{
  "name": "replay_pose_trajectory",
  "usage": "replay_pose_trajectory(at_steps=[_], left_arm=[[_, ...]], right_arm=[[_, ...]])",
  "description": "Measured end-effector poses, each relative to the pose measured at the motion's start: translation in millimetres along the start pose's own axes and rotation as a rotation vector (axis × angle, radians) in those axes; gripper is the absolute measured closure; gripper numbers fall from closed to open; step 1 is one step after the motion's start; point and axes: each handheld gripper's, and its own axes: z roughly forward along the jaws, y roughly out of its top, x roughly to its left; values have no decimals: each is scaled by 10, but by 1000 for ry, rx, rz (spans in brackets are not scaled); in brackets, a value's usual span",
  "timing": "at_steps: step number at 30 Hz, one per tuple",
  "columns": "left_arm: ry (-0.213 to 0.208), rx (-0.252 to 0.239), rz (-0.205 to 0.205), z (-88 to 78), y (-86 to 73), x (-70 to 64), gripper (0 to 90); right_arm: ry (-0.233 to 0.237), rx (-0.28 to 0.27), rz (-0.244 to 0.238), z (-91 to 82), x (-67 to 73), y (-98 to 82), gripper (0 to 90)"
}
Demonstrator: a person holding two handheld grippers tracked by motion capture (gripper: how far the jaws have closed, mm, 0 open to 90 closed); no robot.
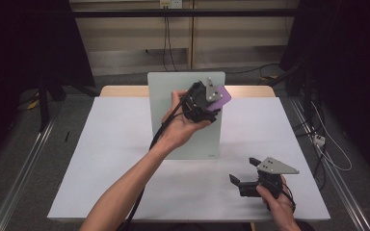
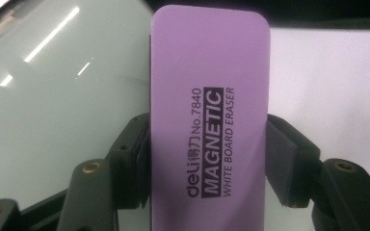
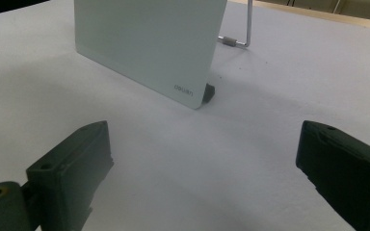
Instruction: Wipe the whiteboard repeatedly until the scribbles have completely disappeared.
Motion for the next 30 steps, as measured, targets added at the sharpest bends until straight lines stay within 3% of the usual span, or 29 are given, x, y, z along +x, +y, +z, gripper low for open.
replay_pose_trajectory(at_steps=[6,8,9,13,15,20,24,30], left_arm=[[63,-50,-69,-208,55,276,409],[88,-59,-70,-236,52,292,409],[81,-55,-69,-238,46,292,409],[66,-38,-55,-160,58,208,409],[55,0,-30,-90,79,113,409],[-11,37,18,93,37,-113,409],[-43,47,33,196,-21,-251,409],[-44,21,7,162,14,-184,409]], right_arm=[[0,-2,-3,1,0,0,53],[0,-1,-2,4,1,1,53],[-1,-2,-1,6,2,0,53],[-2,1,-1,7,2,1,53],[-2,1,0,6,4,2,53],[-2,-1,-1,-8,3,-1,52],[-1,-2,-1,-9,6,0,52],[0,-2,-1,-7,0,-1,53]])
